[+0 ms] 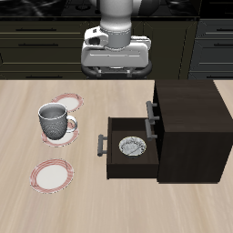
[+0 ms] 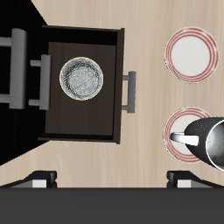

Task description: Place the bowl on top of the cabinet

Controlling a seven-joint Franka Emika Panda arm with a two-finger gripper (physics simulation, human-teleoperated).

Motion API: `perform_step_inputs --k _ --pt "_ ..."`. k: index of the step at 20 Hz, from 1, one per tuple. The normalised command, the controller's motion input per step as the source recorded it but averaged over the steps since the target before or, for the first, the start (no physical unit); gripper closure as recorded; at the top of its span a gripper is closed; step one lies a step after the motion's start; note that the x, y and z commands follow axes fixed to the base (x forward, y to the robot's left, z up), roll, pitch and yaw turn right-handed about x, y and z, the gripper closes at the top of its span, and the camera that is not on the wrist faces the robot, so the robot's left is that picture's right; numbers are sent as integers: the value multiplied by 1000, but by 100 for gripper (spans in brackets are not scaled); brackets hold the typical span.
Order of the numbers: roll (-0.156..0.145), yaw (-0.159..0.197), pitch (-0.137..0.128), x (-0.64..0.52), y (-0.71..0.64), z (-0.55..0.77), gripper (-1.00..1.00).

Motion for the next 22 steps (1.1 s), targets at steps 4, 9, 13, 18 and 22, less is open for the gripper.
perform_step_inputs --k 4,9,13,18,22 --pt "15 19 -3 185 40 -8 -100" --pt "-2 15 -8 182 -52 36 -100" --pt "-10 72 -15 261 -98 9 -100" --pt "18 117 -19 164 45 -48 -100" --pt "20 171 -35 94 130 -68 -100"
